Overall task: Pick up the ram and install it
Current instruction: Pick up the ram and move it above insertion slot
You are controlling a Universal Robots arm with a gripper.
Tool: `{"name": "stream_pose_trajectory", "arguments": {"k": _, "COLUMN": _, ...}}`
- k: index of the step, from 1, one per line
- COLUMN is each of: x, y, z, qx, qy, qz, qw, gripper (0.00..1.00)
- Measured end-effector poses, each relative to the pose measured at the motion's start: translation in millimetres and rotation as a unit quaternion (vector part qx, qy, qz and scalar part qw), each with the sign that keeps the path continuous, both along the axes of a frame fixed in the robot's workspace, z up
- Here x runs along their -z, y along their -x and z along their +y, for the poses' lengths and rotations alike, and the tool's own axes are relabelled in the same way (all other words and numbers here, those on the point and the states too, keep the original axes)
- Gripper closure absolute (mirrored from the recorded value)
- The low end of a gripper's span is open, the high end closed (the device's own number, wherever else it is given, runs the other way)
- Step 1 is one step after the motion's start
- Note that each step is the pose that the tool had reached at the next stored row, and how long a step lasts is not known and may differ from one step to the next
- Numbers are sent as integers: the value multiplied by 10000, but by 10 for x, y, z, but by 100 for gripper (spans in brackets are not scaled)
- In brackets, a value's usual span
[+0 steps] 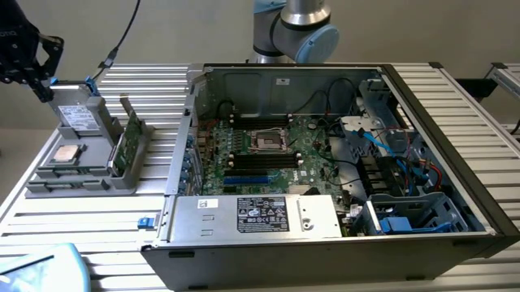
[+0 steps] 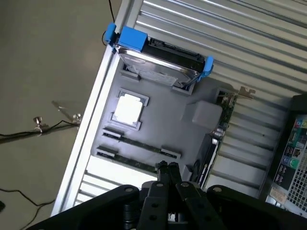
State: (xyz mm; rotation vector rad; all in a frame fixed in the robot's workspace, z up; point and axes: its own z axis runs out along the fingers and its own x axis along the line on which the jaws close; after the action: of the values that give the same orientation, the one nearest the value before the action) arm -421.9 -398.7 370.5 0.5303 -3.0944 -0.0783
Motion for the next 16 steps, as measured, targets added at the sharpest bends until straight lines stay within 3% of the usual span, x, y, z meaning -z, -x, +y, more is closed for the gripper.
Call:
{"name": "stream_pose_trajectory", "arguments": {"k": 4, "x": 4, "y": 0, "z": 0, "qx": -362, "qy": -5, "qz": 0, "qw": 9993, "gripper": 89}}
{"name": "stream_pose_trajectory", "arguments": {"k": 8, "x": 8, "y": 0, "z": 0, "qx": -732, "qy": -9, "qz": 0, "qw": 9973, "gripper": 89}}
{"name": "stream_pose_trajectory", "arguments": {"k": 12, "x": 11, "y": 0, "z": 0, "qx": -1094, "qy": -14, "qz": -13, "qw": 9940, "gripper": 89}}
{"name": "stream_pose_trajectory", "arguments": {"k": 16, "x": 11, "y": -1, "z": -1, "qx": -1453, "qy": -13, "qz": -28, "qw": 9894, "gripper": 89}}
